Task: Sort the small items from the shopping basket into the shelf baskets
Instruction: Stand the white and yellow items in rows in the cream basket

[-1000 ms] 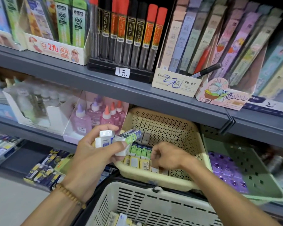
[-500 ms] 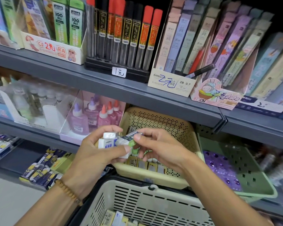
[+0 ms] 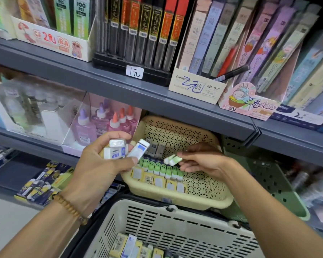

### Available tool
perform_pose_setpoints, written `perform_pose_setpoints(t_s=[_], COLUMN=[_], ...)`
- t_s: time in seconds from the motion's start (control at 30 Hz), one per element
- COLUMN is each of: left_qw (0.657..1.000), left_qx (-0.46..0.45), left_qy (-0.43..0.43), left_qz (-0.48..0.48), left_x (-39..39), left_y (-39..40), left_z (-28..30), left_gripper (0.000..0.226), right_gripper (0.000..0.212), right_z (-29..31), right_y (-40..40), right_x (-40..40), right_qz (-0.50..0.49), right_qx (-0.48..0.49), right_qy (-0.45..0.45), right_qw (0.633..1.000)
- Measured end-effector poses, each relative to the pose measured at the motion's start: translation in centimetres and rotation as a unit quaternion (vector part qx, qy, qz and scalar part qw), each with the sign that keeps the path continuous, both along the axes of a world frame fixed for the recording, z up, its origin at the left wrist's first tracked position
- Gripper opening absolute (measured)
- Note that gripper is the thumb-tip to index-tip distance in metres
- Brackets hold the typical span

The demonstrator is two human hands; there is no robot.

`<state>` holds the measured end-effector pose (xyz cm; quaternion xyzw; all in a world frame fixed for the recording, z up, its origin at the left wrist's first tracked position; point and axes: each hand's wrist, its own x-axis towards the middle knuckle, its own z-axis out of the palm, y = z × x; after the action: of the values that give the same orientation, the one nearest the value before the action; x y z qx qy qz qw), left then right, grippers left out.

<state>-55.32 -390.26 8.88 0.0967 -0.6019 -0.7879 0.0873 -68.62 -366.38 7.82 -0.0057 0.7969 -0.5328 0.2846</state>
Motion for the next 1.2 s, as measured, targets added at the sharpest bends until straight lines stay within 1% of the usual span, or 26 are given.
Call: perform_pose_setpoints(t_s=[0.03, 0.1, 0.2, 0.27, 0.33, 0.5, 0.53, 0.63, 0.7, 0.87, 0.93, 1.1, 1.13, 1.2], left_qw=[1.000, 1.000, 0.999, 0.999, 0.999, 0.999, 0.999, 0.999, 0.999, 0.999, 0.999, 0.999, 1.000, 1.000], left_qx=[0.002, 0.003, 0.003, 0.000, -0.006, 0.001, 0.001, 0.001, 0.006, 0.010, 0.012, 0.007, 0.005, -0.002], left_qy=[0.001, 0.006, 0.014, 0.019, 0.018, 0.017, 0.017, 0.019, 0.021, 0.025, 0.026, 0.025, 0.023, 0.016], left_qz=[0.006, 0.019, 0.035, 0.041, 0.042, 0.031, 0.030, 0.029, 0.028, 0.018, 0.018, 0.020, 0.020, 0.024], left_x=[0.0, 0.1, 0.1, 0.1, -0.1, -0.2, -0.1, -0.1, -0.1, -0.2, -0.2, -0.2, -0.2, -0.2], left_y=[-0.2, -0.7, -1.3, -1.4, -1.4, -1.3, -1.3, -1.4, -1.3, -1.3, -1.4, -1.4, -1.4, -1.2], left_z=[0.0, 0.1, 0.1, 0.2, 0.2, 0.2, 0.1, 0.1, 0.0, -0.2, -0.3, -0.3, -0.3, -0.3], left_gripper=[0.044, 0.043, 0.042, 0.042, 0.042, 0.044, 0.044, 0.044, 0.044, 0.046, 0.046, 0.045, 0.045, 0.045], right_gripper=[0.030, 0.027, 0.026, 0.017, 0.012, 0.011, 0.011, 0.007, 0.006, 0.017, 0.023, 0.012, 0.010, 0.010], right_z=[-0.4, -1.2, -2.0, -2.5, -3.0, -3.1, -2.8, -2.8, -3.0, -3.2, -3.4, -3.5, -3.5, -3.0], right_y=[-0.7, -2.3, -4.9, -6.4, -7.4, -6.8, -6.4, -5.9, -6.5, -8.2, -8.5, -8.8, -8.8, -8.6], right_x=[-0.4, -1.3, -2.5, -3.0, -3.2, -3.3, -3.3, -3.0, -2.6, -2.2, -2.3, -2.0, -2.0, -1.6], right_qz=[0.008, 0.036, 0.099, 0.125, 0.121, 0.058, 0.052, 0.057, 0.051, 0.094, 0.118, 0.115, 0.112, 0.092], right_qx=[-0.013, -0.014, 0.032, 0.052, 0.050, -0.002, 0.003, 0.075, 0.099, 0.175, 0.201, 0.176, 0.178, 0.191], right_qy=[-0.012, -0.024, -0.030, -0.028, -0.013, 0.026, 0.032, 0.049, 0.058, 0.137, 0.154, 0.130, 0.133, 0.168], right_qw=[1.000, 0.999, 0.994, 0.990, 0.991, 0.998, 0.998, 0.994, 0.992, 0.970, 0.960, 0.969, 0.969, 0.963])
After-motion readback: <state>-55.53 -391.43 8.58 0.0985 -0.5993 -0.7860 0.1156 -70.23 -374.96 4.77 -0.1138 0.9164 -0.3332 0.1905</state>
